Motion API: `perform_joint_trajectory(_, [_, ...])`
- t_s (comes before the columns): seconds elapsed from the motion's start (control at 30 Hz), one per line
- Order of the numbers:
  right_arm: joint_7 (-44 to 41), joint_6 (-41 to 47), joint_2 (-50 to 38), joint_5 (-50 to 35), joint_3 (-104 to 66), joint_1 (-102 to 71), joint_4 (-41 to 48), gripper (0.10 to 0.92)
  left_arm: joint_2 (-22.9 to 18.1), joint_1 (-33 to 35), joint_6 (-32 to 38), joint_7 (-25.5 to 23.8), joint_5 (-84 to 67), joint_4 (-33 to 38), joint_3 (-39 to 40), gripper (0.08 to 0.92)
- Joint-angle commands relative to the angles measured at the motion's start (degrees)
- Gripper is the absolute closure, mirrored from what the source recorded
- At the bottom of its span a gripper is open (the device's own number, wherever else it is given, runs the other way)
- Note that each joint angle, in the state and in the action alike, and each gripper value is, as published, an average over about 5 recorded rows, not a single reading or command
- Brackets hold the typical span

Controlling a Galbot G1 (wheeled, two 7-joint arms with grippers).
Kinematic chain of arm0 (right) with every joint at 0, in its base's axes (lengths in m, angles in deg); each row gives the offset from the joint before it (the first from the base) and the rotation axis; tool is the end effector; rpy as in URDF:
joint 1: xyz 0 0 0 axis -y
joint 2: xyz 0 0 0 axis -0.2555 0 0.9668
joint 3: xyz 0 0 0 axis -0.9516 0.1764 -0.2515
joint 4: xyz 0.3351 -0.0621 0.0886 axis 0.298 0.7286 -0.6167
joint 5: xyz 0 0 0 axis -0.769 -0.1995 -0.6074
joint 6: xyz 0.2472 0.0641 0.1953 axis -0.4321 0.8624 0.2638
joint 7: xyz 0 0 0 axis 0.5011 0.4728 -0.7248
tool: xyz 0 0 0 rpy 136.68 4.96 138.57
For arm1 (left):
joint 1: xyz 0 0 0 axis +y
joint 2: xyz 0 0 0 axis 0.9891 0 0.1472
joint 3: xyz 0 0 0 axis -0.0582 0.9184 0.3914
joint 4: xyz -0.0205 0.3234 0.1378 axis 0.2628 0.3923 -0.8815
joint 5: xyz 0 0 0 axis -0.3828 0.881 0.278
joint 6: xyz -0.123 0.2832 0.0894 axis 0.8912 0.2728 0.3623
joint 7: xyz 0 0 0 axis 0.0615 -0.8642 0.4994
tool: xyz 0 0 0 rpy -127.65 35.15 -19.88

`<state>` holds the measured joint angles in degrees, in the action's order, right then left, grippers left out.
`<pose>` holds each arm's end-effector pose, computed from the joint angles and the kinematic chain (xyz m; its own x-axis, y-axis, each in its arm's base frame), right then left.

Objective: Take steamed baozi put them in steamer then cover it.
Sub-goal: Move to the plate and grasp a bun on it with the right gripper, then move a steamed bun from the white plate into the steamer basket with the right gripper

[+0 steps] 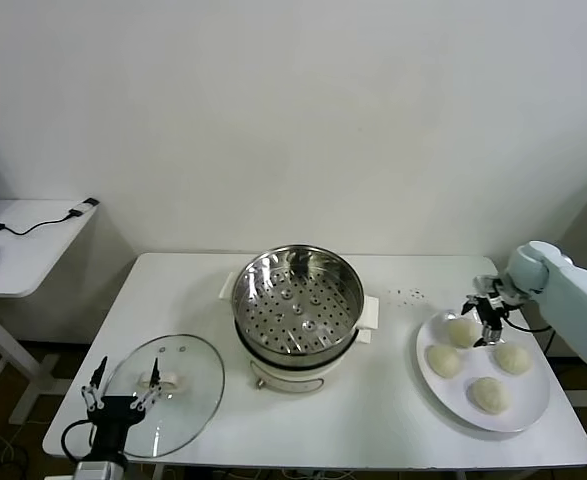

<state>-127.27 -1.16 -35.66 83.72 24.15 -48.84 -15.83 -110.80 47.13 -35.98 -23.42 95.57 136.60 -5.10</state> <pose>0.5111 -0.2558 -0.2303 -0.1086 -0.0641 0.9920 -0.9935 -0.0261 -0.1104 0.0909 0.0715 -0.3351 -0.9804 -0.1590 0.1164 -0.1207 0.9513 0.2836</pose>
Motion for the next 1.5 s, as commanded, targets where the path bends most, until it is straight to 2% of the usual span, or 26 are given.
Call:
perform_joint_trajectory(0.03, [-0.4,-0.3,2.1,1.2,0.9,0.8,1.8,0.203,-0.1,0.3,0.3,0.1,0.1,-0.2,0.0,0.177])
perform_joint_trajectory(0.87, [-3.7,-3.1,0.7,0.3,2.7,3.8,0.5,0.296,0.1,0.3,0.4,0.1,-0.1,-0.2,0.2,0.177])
perform_joint_trajectory(1.2, [-7.6,-7.7,1.1,-12.9,22.4,26.5,-6.4,0.298,0.2,0.9,0.7,0.1,-0.4,0.0,0.2,0.177])
perform_joint_trajectory(1.3, [-8.7,-10.4,4.7,-17.1,29.6,35.3,-6.9,0.298,0.2,1.2,0.7,0.1,-0.4,0.0,0.3,0.177])
perform_joint_trajectory(1.5, [-9.2,-16.2,13.4,-20.5,35.9,44.5,-7.2,0.299,0.2,1.3,0.6,0.1,-0.4,0.1,0.6,0.177])
